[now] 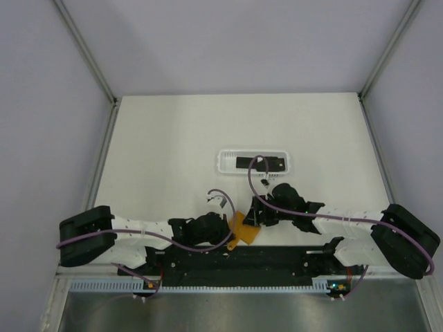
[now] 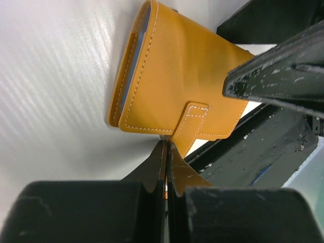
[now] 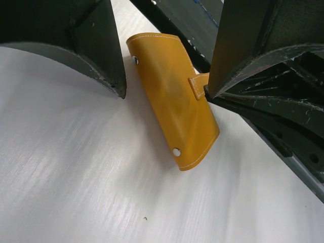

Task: Put the credit cards into the card holder
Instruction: Close the card holder at the corner of the board.

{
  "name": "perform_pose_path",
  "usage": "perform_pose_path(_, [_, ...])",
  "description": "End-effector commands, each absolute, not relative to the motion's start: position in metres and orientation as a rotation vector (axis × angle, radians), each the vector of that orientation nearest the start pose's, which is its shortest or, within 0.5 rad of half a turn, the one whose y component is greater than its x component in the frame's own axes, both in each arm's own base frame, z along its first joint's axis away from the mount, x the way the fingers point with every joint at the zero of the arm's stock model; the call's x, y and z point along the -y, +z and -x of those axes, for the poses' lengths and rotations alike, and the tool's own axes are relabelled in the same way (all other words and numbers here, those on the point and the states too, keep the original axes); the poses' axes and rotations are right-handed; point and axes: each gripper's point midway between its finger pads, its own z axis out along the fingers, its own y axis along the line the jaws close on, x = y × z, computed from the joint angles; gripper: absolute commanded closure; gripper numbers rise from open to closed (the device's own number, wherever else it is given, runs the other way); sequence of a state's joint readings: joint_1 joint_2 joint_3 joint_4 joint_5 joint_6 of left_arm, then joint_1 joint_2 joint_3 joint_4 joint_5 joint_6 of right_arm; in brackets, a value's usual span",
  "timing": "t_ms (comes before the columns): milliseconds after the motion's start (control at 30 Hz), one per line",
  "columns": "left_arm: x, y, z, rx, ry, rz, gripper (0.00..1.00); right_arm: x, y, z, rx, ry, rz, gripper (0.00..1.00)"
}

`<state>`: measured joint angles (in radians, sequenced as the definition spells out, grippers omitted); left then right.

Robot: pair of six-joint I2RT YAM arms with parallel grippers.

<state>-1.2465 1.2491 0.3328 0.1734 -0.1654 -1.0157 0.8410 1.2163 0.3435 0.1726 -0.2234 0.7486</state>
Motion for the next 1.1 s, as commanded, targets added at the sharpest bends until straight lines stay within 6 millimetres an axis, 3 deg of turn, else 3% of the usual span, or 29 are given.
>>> perform_pose_path(0, [0.28,-0.003,-0.083,-2.566,-0.83,-0.214,1.0,-0.252,0.015,-0.125,-2.589,0.998,0.334,0.35])
perform_pose_path(167, [0.281,-0.004,-0.085,-2.563,-0.82,-0.212,1.0,-0.261,0.022,-0.116,-2.561,1.118,0.392,0.53])
perform_pose_path(300, [0.279,-0.004,-0.087,-2.56,-0.798,-0.201,1.0,-0.267,0.035,-0.114,-2.519,1.177,0.433,0.85])
perform_pose_path(400, [0.27,-0.001,-0.094,-2.547,-0.739,-0.172,1.0,-0.258,0.054,-0.129,-2.474,1.059,0.417,1.0])
perform_pose_path(500, [0.265,0.016,-0.103,-2.488,-0.728,-0.141,1.0,-0.231,0.086,-0.153,-2.409,0.827,0.335,1.0])
perform_pose_path(633, [0.253,0.038,-0.114,-2.418,-0.694,-0.102,1.0,-0.173,0.119,-0.175,-2.398,0.435,0.188,1.0])
perform_pose_path(767, [0.247,0.051,-0.119,-2.381,-0.693,-0.072,1.0,-0.131,0.127,-0.183,-2.468,0.035,0.146,1.0])
perform_pose_path(900, [0.241,0.053,-0.12,-2.375,-0.684,-0.047,1.0,-0.129,0.133,-0.184,-2.438,-0.26,0.193,1.0])
perform_pose_path(1067, [0.235,0.049,-0.119,-2.388,-0.677,-0.02,1.0,-0.155,0.112,-0.179,-2.417,-0.468,0.275,1.0])
